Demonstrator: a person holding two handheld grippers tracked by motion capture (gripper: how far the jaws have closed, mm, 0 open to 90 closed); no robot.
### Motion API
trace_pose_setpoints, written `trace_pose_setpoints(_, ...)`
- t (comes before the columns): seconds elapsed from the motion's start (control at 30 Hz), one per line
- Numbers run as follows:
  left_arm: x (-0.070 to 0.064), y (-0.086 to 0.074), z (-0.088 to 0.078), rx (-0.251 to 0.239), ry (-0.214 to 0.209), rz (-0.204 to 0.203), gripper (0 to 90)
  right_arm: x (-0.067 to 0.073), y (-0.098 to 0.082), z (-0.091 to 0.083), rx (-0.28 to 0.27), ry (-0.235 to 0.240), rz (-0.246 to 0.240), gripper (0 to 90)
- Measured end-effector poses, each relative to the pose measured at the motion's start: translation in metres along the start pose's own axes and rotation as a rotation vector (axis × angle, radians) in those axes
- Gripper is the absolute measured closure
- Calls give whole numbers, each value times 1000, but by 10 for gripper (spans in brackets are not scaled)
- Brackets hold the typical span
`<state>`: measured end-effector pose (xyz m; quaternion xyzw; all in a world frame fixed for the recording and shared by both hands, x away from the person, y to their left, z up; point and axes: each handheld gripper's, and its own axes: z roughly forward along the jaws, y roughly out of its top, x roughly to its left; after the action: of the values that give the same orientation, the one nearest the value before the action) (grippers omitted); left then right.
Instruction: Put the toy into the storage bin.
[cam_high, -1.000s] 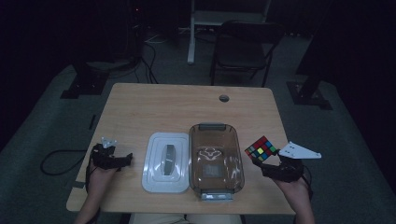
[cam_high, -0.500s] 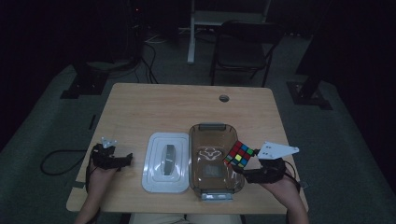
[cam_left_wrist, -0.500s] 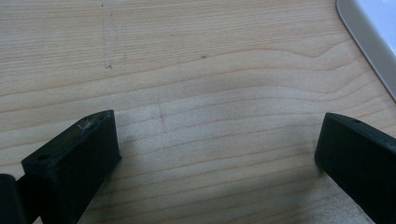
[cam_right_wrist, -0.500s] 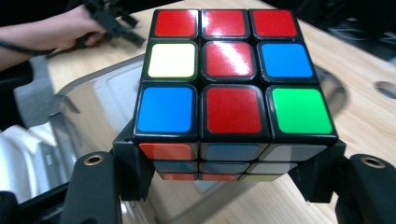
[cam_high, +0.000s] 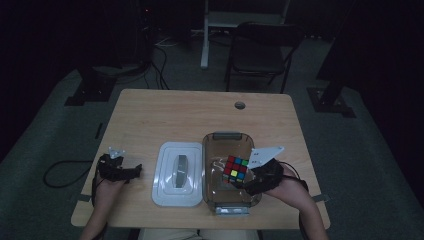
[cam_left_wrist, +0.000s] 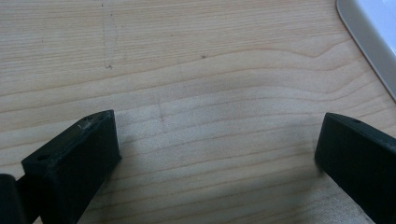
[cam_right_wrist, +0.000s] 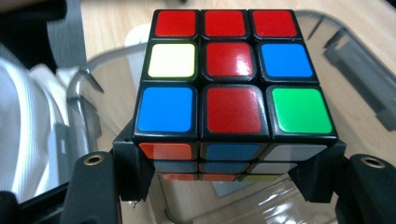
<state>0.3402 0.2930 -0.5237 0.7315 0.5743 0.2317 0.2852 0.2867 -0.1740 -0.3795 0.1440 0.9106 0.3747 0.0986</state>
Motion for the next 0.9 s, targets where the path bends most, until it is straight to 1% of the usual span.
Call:
trace_pose_setpoints(0.1,0,0,0,0,0,0,5,-4,7,9,78,28,-36,337)
trace_pose_setpoints(0.23,0,0,0,0,0,1,5,-8,16,21,166,71,-67,337)
trace_pose_setpoints(0.37,0,0,0,0,-1,1,5,-7,22,31,245,114,-116,337)
trace_pose_setpoints(0.47,0,0,0,0,-2,2,5,-4,25,37,310,136,-137,337)
trace_pose_setpoints(0.53,0,0,0,0,-2,2,5,-2,26,41,358,137,-161,337)
trace_pose_setpoints(0.77,0,0,0,0,-2,2,5,1,30,59,521,129,-192,337)
trace_pose_setpoints(0.9,0,0,0,0,-2,2,5,2,32,72,571,141,-208,337)
